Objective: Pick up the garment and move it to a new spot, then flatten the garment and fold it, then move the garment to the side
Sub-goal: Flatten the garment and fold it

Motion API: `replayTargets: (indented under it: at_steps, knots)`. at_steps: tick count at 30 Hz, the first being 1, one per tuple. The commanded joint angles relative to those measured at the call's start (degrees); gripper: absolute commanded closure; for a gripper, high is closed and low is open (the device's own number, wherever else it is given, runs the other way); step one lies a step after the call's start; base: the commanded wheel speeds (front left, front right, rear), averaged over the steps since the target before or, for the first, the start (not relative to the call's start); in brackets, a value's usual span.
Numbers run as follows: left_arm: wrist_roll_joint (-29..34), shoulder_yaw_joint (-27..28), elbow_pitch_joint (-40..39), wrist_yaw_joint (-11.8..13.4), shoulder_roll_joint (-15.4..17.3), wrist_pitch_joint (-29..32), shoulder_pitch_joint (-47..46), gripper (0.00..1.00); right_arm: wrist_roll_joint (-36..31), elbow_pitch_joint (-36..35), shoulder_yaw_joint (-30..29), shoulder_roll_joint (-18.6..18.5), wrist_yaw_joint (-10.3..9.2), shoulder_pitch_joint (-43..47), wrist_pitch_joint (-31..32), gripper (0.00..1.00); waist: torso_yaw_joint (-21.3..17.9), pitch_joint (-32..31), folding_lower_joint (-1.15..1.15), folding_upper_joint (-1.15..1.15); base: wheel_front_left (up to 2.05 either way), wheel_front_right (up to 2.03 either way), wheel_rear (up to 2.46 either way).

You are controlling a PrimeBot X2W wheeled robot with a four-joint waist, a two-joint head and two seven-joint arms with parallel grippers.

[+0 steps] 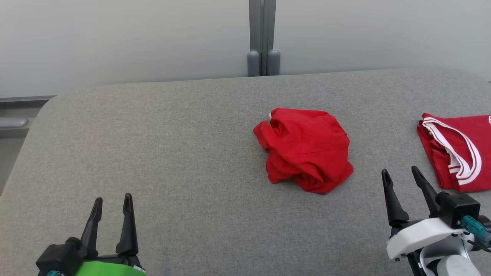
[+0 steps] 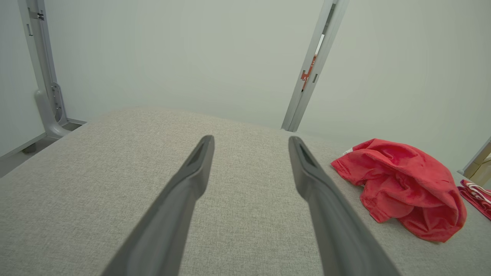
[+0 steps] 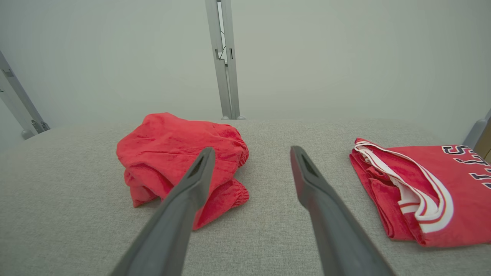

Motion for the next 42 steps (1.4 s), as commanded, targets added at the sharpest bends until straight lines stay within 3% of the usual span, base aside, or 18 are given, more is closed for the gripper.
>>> replayTargets:
  at_steps: [1,19,28,33,42]
  knots:
    - [0.3,0.2,0.0,-0.4,-0.2,-0.1,0.8,0.00,0.2,-0.2,0.0,0.0,-0.09,0.6,0.1,0.00,-0.1,0.0,0.00,0.00,0.00,0.00,0.00]
    - [2.0,0.3,3.2,-1.2,-0.5,-0.2,-1.1,0.00,0.1,-0.8,0.8,0.5,-0.09,-0.2,0.0,0.00,-0.1,1.0,0.00,0.00,0.00,0.00,0.00]
    - [1.3,0.2,2.1,-1.2,-0.5,0.3,-3.0,0.00,0.4,-0.6,1.4,0.4,-0.09,-1.1,-0.4,0.00,-2.0,2.0,0.00,0.00,0.00,0.00,0.00]
    - [0.0,-1.6,2.4,-1.6,-0.4,3.8,-7.4,0.00,0.5,-0.4,2.1,0.5,-0.09,-2.0,-0.6,0.00,-4.6,3.2,0.00,0.00,0.00,0.00,0.00]
    - [-1.9,-9.9,8.5,-2.3,-1.1,15.7,-20.0,0.00,0.8,0.8,3.5,0.7,-0.09,-4.4,-1.6,0.00,-12.1,6.2,0.00,0.00,0.00,0.00,0.00]
